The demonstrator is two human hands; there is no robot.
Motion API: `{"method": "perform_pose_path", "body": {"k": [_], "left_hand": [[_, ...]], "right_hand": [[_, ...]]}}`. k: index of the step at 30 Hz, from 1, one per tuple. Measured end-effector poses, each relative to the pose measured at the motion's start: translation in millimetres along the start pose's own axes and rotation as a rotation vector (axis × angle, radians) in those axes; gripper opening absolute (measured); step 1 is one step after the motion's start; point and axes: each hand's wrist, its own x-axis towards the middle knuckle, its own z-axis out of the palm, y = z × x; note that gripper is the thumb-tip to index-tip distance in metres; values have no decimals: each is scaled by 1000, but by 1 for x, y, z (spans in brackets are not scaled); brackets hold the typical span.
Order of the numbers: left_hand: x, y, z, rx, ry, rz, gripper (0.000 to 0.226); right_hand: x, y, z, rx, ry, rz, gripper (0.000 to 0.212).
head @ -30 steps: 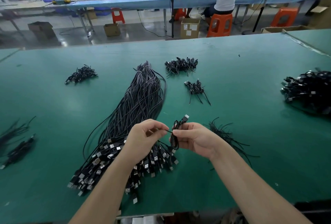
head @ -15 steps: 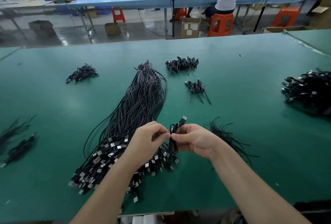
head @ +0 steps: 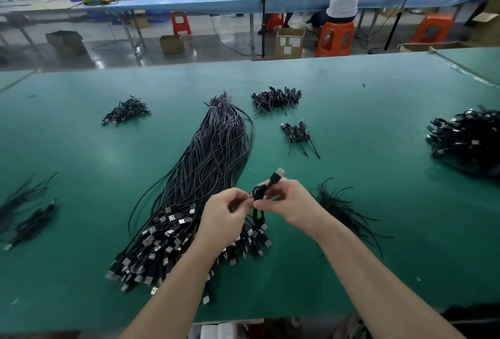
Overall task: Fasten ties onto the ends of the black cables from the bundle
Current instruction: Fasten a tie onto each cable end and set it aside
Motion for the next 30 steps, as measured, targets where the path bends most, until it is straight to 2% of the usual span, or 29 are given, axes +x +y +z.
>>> {"method": "perform_pose_path", "body": {"k": [1, 3, 6, 8, 11, 12, 14, 15, 17, 20, 22, 27, 30], "left_hand": [[0, -1, 2, -37, 17, -58, 15], [2, -2, 5, -84, 68, -131, 16], [4, -1, 5, -104, 138, -119, 15], [3, 3, 4, -2, 207, 1, 14], [0, 6, 4, 200, 306, 294, 12], [-1, 6, 5, 246, 327, 381, 11], [1, 6, 5, 303, 360, 518, 9], [2, 5, 5, 319, 369, 561, 9], [4, 3, 5, 335, 366, 583, 8], [6, 2, 6, 304, 334, 502, 5], [6, 2, 7, 254, 289, 404, 4], [8, -1, 15, -73, 169, -33, 13], [12, 0, 19, -296, 123, -306, 18]], "right_hand": [[1, -1, 1, -105, 26, -60, 18], [0, -4, 3, -124, 11, -123, 22], [-3, -6, 1, 54, -121, -84, 40], [-4, -7, -4, 303, -193, 18, 45], [2, -6, -10, 619, -150, 214, 32], [4, -6, -9, 632, -140, 290, 28], [4, -5, -7, 528, -184, 418, 43], [5, -4, -6, 470, -223, 442, 50], [5, -4, -5, 452, -284, 423, 46], [6, -5, -3, 553, -228, 363, 27], [8, -3, -4, 485, -159, 327, 20], [10, 0, -3, 243, -83, 118, 17], [12, 0, 1, 130, -16, 65, 17]]}}
